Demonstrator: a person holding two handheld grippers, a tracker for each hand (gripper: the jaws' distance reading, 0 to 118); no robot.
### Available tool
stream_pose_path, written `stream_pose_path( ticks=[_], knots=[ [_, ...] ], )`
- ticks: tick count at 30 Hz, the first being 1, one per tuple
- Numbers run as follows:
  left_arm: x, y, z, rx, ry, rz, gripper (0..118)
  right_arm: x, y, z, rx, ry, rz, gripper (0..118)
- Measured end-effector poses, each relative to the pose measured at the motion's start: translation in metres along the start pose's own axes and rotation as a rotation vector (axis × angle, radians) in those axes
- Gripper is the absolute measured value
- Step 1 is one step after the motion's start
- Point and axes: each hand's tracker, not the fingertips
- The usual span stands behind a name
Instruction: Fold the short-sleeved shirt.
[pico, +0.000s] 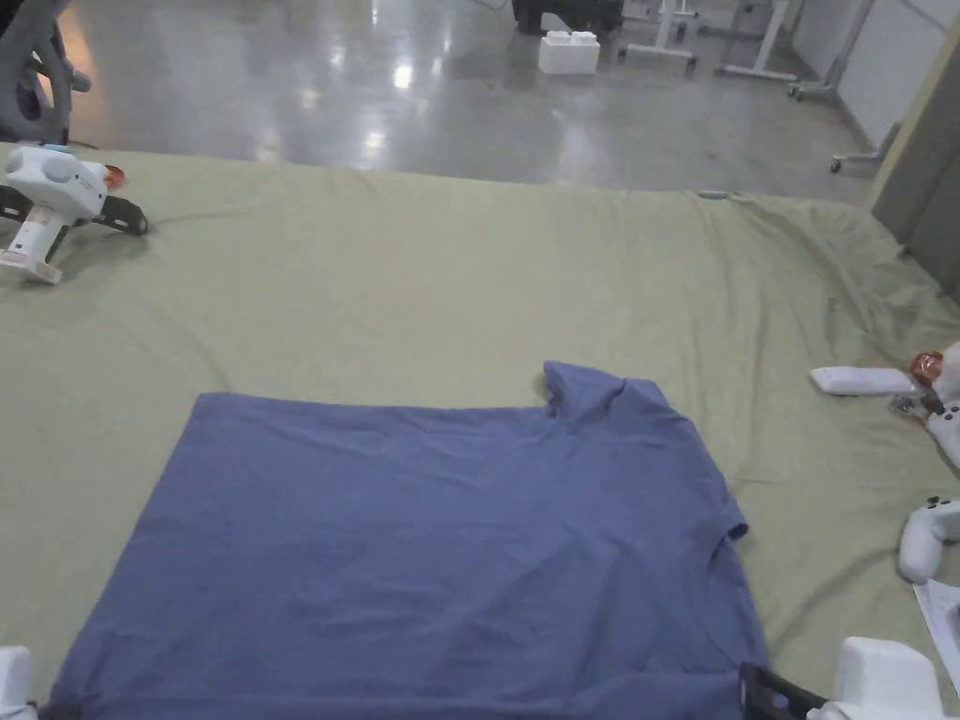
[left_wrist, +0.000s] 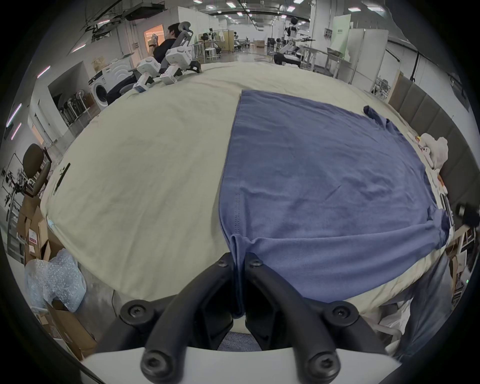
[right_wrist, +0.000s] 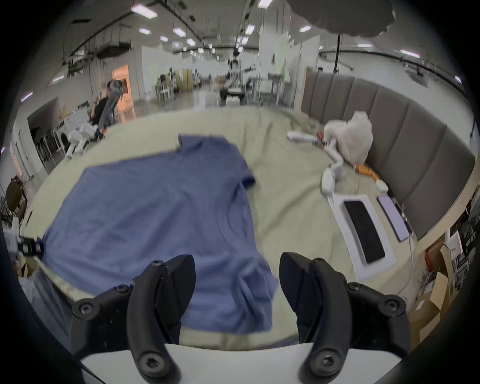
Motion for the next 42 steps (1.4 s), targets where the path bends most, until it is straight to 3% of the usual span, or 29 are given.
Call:
stream_pose_path(
  ticks=[8, 13, 14, 15, 22, 29, 42],
  knots=[
    [-0.002, -0.002, -0.003, 0.008, -0.008, 0.023, 4, 0.003, -0.046, -0.035, -0.205, 0.041, 0.005, 70],
    [-0.006, -0.005, -0.002, 0.011, -0.025, 0.046, 4, -0.001, -0.047, -0.052, -0.264, 0.09, 0.018, 40],
    [-0.006, -0.005, -0.002, 0.012, -0.027, 0.048, 4, -0.002, -0.044, -0.05, -0.262, 0.093, 0.015, 30],
    [-0.006, -0.005, -0.003, 0.013, -0.031, 0.05, 4, -0.002, -0.043, -0.049, -0.257, 0.096, 0.019, 10],
    [-0.011, -0.005, 0.009, 0.057, -0.078, 0.086, 4, 0.0, -0.036, -0.026, -0.219, 0.086, 0.044, 8],
    [-0.013, 0.025, 0.024, 0.188, -0.142, 0.105, 4, 0.0, 0.006, -0.007, -0.085, 0.117, 0.003, 7],
    [-0.008, 0.139, -0.024, 0.252, -0.14, 0.175, 3, -0.01, 0.119, -0.072, 0.032, 0.103, -0.002, 7]
  ],
)
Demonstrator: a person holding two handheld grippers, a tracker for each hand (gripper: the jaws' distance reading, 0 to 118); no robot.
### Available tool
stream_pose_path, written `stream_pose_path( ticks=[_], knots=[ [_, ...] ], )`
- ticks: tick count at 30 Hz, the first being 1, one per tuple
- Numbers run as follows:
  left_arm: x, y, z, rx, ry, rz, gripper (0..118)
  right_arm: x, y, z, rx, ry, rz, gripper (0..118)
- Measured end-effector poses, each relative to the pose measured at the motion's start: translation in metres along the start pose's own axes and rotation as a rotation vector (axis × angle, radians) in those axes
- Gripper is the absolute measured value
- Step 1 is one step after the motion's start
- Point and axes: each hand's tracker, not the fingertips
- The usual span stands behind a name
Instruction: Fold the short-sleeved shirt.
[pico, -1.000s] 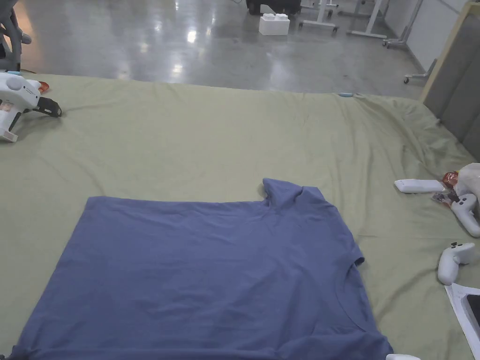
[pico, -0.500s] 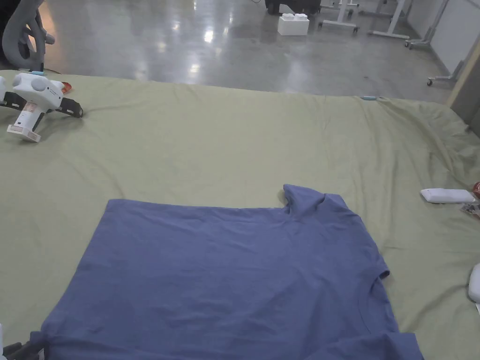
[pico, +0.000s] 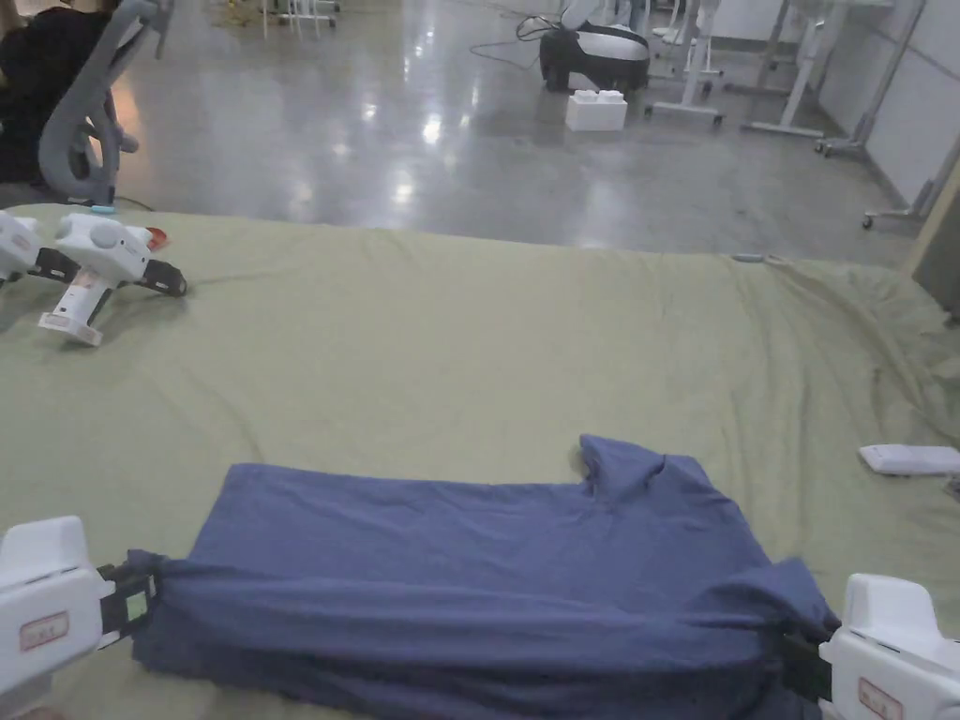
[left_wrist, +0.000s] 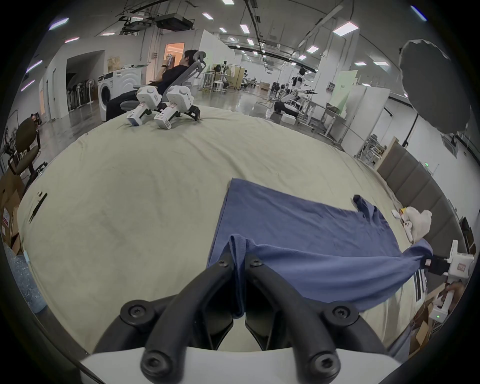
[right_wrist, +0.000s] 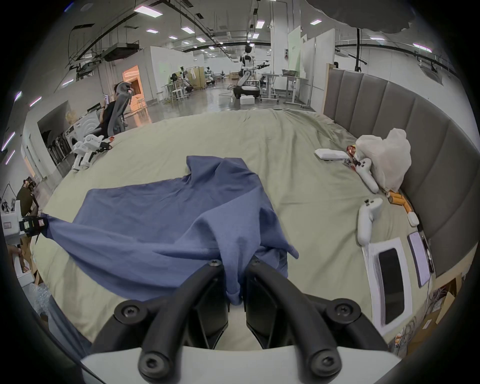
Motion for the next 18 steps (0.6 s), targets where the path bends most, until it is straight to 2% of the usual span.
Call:
stream_pose_path(
  ticks=[7, 10, 14, 16, 18],
  knots=[
    [0.004, 0.014, -0.054, -0.061, 0.035, -0.025, 4, 0.003, 0.005, -0.061, -0.039, 0.007, -0.022, 8],
    [0.007, 0.012, -0.069, -0.083, 0.042, -0.032, 4, 0.003, 0.0, -0.08, -0.047, -0.002, -0.003, 8],
    [0.008, 0.006, -0.08, -0.104, 0.051, -0.035, 7, 0.001, -0.009, -0.086, -0.068, -0.017, 0.0, 14],
    [0.01, 0.004, -0.078, -0.107, 0.06, -0.042, 25, -0.002, -0.014, -0.08, -0.059, -0.039, -0.001, 36],
    [0.011, 0.0, -0.07, -0.078, 0.074, -0.055, 53, -0.004, -0.015, -0.071, -0.025, -0.074, 0.004, 71]
  ],
)
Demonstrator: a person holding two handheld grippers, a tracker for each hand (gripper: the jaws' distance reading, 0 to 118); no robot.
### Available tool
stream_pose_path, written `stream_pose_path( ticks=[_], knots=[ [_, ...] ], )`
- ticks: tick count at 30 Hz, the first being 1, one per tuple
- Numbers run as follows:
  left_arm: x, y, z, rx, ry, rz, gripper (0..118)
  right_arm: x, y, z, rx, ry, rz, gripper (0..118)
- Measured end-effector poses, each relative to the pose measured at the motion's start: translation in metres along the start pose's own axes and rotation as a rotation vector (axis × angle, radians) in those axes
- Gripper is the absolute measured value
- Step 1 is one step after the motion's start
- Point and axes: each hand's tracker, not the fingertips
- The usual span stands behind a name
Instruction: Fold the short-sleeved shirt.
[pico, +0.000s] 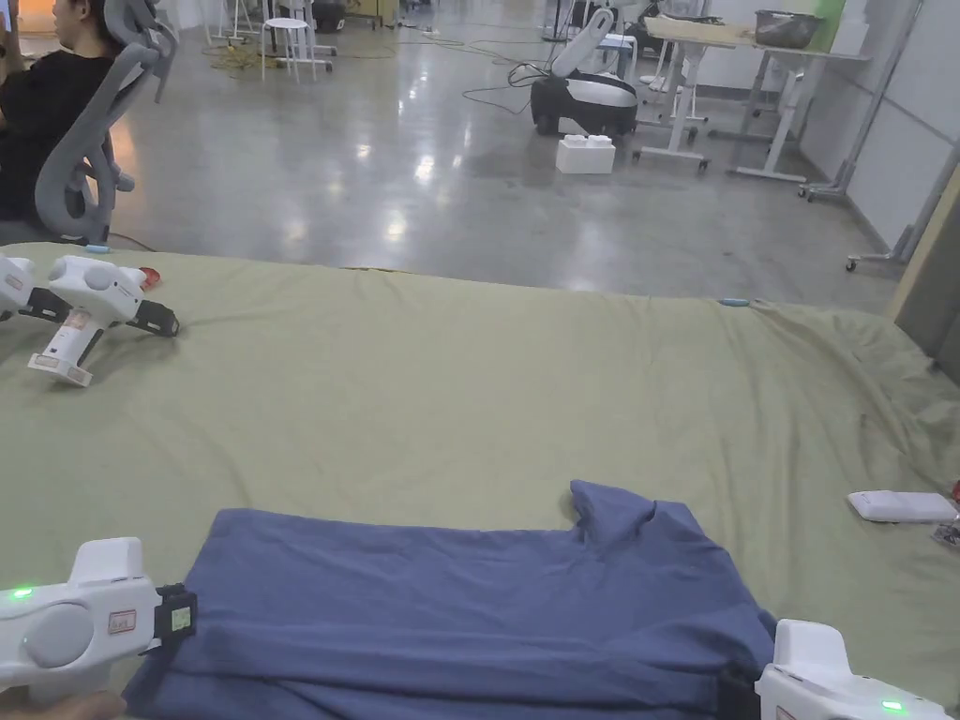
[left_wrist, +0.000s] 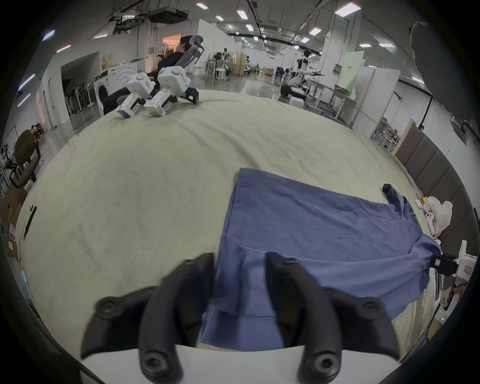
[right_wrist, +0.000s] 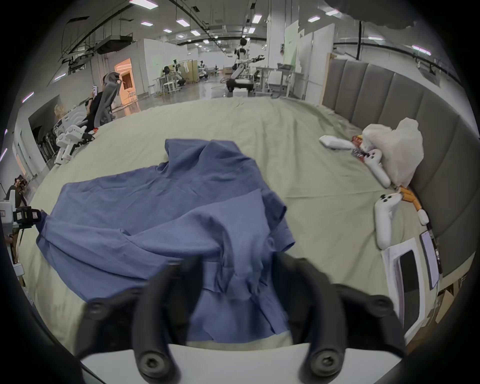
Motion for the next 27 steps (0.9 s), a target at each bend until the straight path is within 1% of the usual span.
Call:
stream_pose_path(
  ticks=[1, 2, 3, 6, 8, 9, 13, 15, 17, 18, 19, 20, 21, 22, 23, 25, 27],
  knots=[
    [0.001, -0.002, 0.004, 0.015, -0.006, -0.001, 65, 0.0, -0.001, 0.005, 0.021, -0.005, -0.003, 78],
    [0.003, -0.003, 0.008, 0.03, -0.01, -0.002, 71, -0.003, 0.0, 0.013, 0.052, -0.008, -0.012, 80],
    [0.004, -0.002, 0.015, 0.056, -0.017, -0.004, 73, -0.005, 0.0, 0.02, 0.093, -0.012, -0.018, 80],
    [0.018, -0.004, 0.037, 0.138, -0.045, -0.042, 72, -0.017, 0.005, 0.04, 0.206, -0.008, -0.018, 80],
    [0.03, -0.003, 0.053, 0.217, -0.057, -0.076, 69, -0.03, 0.008, 0.056, 0.303, 0.009, -0.013, 80],
    [0.039, -0.004, 0.063, 0.261, -0.067, -0.094, 67, -0.038, 0.01, 0.065, 0.353, 0.011, -0.012, 80],
    [0.073, -0.009, 0.1, 0.453, -0.063, -0.16, 65, -0.077, 0.017, 0.1, 0.541, 0.03, 0.004, 80],
    [0.086, -0.013, 0.115, 0.522, -0.049, -0.19, 60, -0.094, 0.018, 0.112, 0.62, 0.027, 0.011, 78],
    [0.099, -0.018, 0.13, 0.58, -0.025, -0.203, 52, -0.108, 0.016, 0.122, 0.668, 0.022, 0.007, 70],
    [0.104, -0.021, 0.137, 0.608, -0.019, -0.198, 41, -0.114, 0.017, 0.125, 0.692, 0.023, 0.006, 60],
    [0.097, -0.023, 0.13, 0.633, -0.02, -0.182, 32, -0.119, 0.015, 0.128, 0.714, 0.024, 0.002, 47],
    [0.099, -0.025, 0.134, 0.649, -0.013, -0.169, 24, -0.122, 0.014, 0.13, 0.72, 0.021, 0.0, 32],
    [0.1, -0.028, 0.138, 0.655, -0.013, -0.159, 14, -0.126, 0.013, 0.131, 0.72, 0.012, -0.004, 9],
    [0.1, -0.031, 0.141, 0.668, -0.016, -0.153, 7, -0.126, 0.013, 0.13, 0.723, 0.015, -0.011, 5],
    [0.095, -0.034, 0.137, 0.674, -0.011, -0.151, 2, -0.127, 0.012, 0.131, 0.725, 0.018, -0.018, 5],
    [0.09, -0.039, 0.141, 0.685, -0.007, -0.159, 0, -0.126, 0.008, 0.132, 0.737, 0.044, -0.022, 1],
    [0.086, -0.045, 0.145, 0.676, -0.007, -0.175, 0, -0.127, 0.004, 0.134, 0.76, 0.029, -0.004, 0]
  ],
)
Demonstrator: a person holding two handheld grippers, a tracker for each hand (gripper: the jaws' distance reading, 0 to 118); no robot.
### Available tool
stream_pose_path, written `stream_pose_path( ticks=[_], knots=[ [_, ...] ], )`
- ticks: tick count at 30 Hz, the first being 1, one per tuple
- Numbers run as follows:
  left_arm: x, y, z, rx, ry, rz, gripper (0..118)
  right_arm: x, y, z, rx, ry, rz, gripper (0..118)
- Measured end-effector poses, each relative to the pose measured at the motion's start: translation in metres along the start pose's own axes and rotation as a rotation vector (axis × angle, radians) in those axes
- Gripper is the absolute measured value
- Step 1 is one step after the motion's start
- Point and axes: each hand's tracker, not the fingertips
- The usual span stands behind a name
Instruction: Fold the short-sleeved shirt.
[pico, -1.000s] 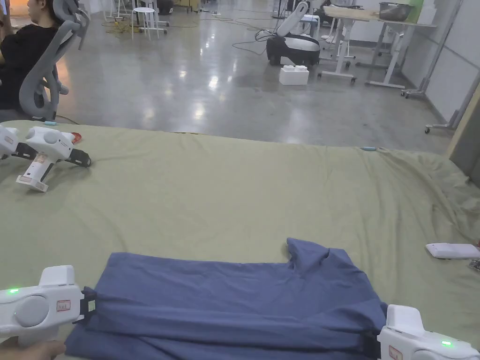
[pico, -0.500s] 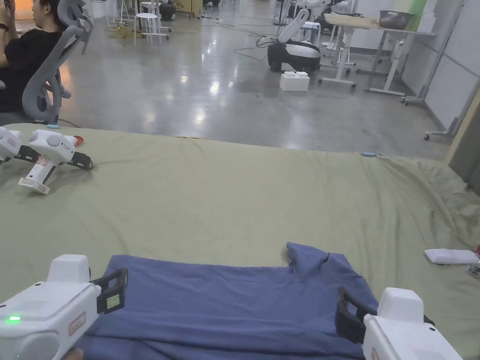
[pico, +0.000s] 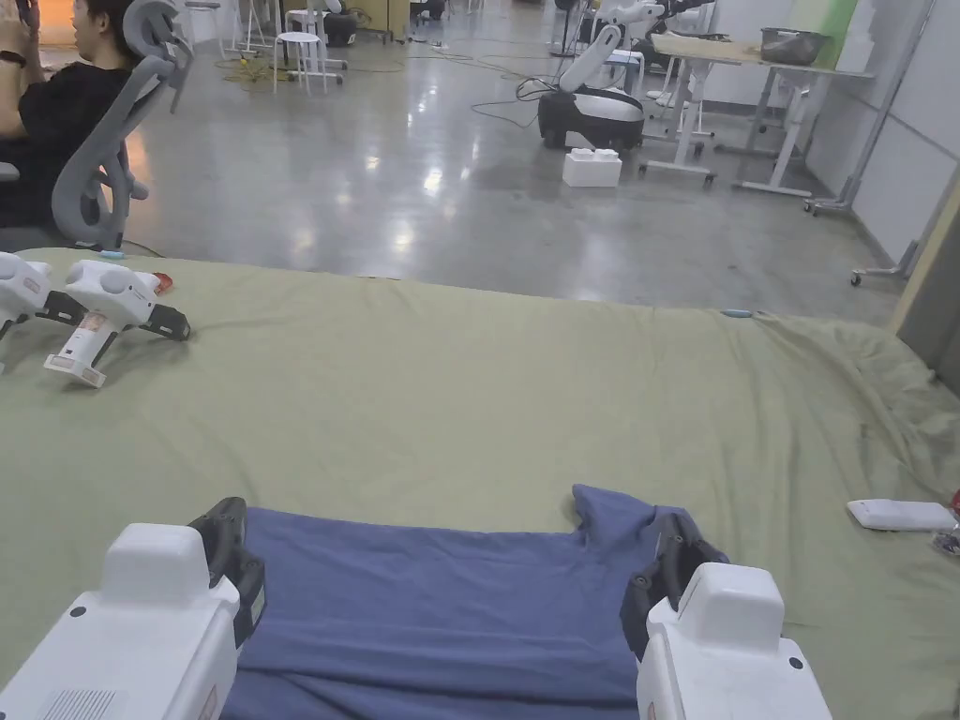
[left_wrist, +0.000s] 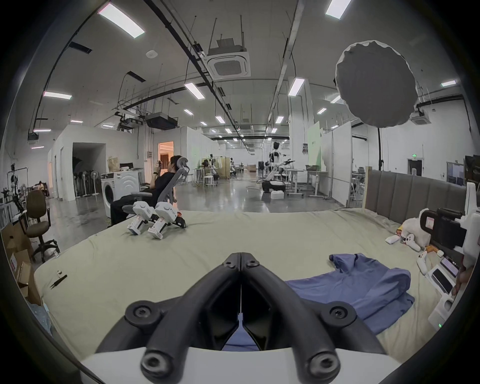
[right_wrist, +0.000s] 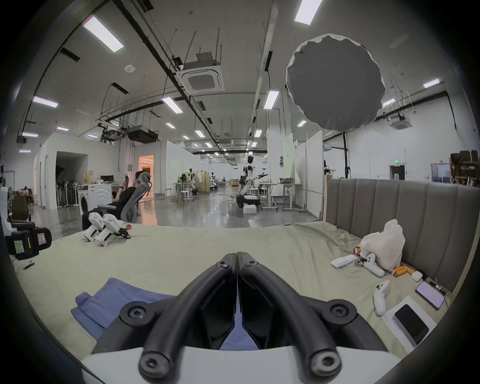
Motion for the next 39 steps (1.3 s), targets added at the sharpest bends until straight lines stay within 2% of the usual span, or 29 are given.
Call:
stream_pose_path(
  ticks=[5, 7, 11, 12, 16, 17, 19, 22, 23, 24, 28, 30, 32, 36, 38, 39],
  knots=[
    [-0.028, -0.022, 0.006, -0.12, 0.02, 0.026, 0, 0.003, -0.004, 0.003, -0.008, 0.008, 0.032, 0],
    [-0.044, -0.037, 0.002, -0.193, 0.056, 0.023, 0, 0.006, -0.007, 0.002, -0.028, 0.02, 0.02, 0],
    [-0.086, -0.068, -0.021, -0.397, 0.087, 0.117, 0, 0.009, -0.022, -0.002, -0.103, 0.032, 0.024, 0],
    [-0.093, -0.074, -0.032, -0.494, 0.07, 0.136, 0, 0.009, -0.026, -0.003, -0.123, 0.032, 0.027, 0],
    [-0.109, -0.088, -0.061, -0.624, 0.044, 0.224, 1, 0.011, -0.038, -0.003, -0.172, 0.034, 0.03, 0],
    [-0.11, -0.089, -0.068, -0.646, 0.042, 0.222, 4, 0.012, -0.041, -0.003, -0.182, 0.033, 0.033, 0],
    [-0.112, -0.095, -0.085, -0.703, 0.015, 0.216, 24, 0.014, -0.046, -0.003, -0.205, 0.031, 0.042, 0],
    [-0.102, -0.095, -0.101, -0.757, 0.028, 0.184, 68, 0.02, -0.052, -0.003, -0.237, 0.021, 0.048, 0],
    [-0.1, -0.097, -0.106, -0.781, 0.047, 0.165, 76, 0.022, -0.053, -0.003, -0.247, 0.016, 0.051, 0],
    [-0.095, -0.095, -0.106, -0.801, 0.077, 0.142, 79, 0.025, -0.055, -0.002, -0.256, 0.011, 0.054, 0],
    [-0.084, -0.107, -0.115, -0.893, 0.08, 0.072, 80, 0.036, -0.062, 0.001, -0.298, -0.01, 0.052, 0],
    [-0.074, -0.101, -0.111, -0.869, 0.094, 0.037, 74, 0.042, -0.066, 0.002, -0.315, -0.021, 0.045, 0],
    [-0.071, -0.097, -0.108, -0.877, 0.077, 0.021, 59, 0.048, -0.07, 0.003, -0.333, -0.037, 0.042, 0],
    [-0.063, -0.099, -0.106, -0.877, 0.026, -0.012, 21, 0.059, -0.075, 0.006, -0.362, -0.06, 0.011, 0],
    [-0.06, -0.099, -0.103, -0.872, -0.007, -0.014, 7, 0.067, -0.076, 0.006, -0.373, -0.07, 0.003, 0],
    [-0.06, -0.098, -0.102, -0.865, -0.024, -0.003, 5, 0.071, -0.076, 0.007, -0.377, -0.077, -0.001, 2]
  ],
)
